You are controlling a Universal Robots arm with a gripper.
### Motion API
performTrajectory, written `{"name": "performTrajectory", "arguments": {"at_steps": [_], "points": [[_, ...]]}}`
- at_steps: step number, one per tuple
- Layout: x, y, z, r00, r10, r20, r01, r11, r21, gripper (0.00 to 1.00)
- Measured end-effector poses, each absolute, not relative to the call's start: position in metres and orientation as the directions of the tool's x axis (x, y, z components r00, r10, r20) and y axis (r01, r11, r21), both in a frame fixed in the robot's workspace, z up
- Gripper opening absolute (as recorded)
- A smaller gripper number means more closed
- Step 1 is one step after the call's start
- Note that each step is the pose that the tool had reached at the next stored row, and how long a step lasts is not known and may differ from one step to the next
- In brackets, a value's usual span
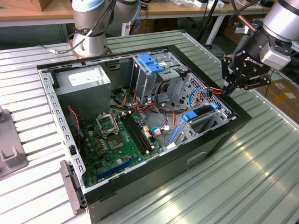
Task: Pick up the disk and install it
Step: 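Insert the first disk wire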
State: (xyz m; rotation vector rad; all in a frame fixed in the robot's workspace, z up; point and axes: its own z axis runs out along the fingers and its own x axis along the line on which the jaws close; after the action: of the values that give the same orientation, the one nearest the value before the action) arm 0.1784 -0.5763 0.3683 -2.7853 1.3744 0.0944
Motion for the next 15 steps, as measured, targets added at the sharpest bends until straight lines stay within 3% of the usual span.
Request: {"name": "performTrajectory", "arguments": {"at_steps": [15], "points": [[0.161,-0.582,0.368,0.607,-0.792,-0.070,-0.794,-0.608,-0.004,0.18]]}}
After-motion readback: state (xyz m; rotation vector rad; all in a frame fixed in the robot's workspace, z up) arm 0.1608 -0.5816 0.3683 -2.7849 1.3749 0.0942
